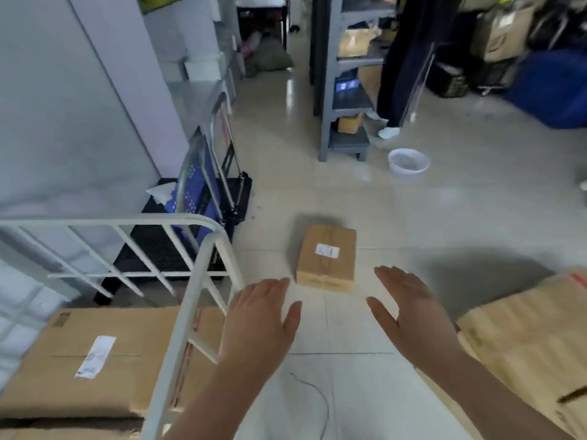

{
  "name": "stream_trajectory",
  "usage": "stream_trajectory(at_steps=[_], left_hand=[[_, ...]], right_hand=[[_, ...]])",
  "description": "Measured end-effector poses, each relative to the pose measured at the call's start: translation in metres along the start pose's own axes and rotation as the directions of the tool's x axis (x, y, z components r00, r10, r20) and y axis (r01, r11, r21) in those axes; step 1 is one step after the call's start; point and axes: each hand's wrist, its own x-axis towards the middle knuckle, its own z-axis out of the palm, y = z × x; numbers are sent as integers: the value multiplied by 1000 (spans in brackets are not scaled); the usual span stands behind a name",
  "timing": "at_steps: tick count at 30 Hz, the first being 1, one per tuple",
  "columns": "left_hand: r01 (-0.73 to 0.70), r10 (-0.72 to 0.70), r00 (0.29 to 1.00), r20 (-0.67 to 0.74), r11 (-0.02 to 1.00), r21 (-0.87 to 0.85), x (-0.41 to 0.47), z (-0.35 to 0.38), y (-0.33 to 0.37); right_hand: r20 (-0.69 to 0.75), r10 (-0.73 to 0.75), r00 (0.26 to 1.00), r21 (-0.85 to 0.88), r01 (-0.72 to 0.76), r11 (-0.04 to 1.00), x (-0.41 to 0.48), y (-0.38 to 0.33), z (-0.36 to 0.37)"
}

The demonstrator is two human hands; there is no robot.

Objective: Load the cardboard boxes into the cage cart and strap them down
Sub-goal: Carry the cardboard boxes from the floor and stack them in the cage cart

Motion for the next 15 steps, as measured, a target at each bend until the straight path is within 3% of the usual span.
stream_trajectory(at_steps=[8,15], left_hand=[[-307,306,940,152,951,-14,21,87,187],[-466,484,836,260,875,-129,28,175,349]], right_hand=[[-22,351,936,-34,-352,935,-105,182,-70],[-86,572,816,-23,-575,818,-188,321,-110]])
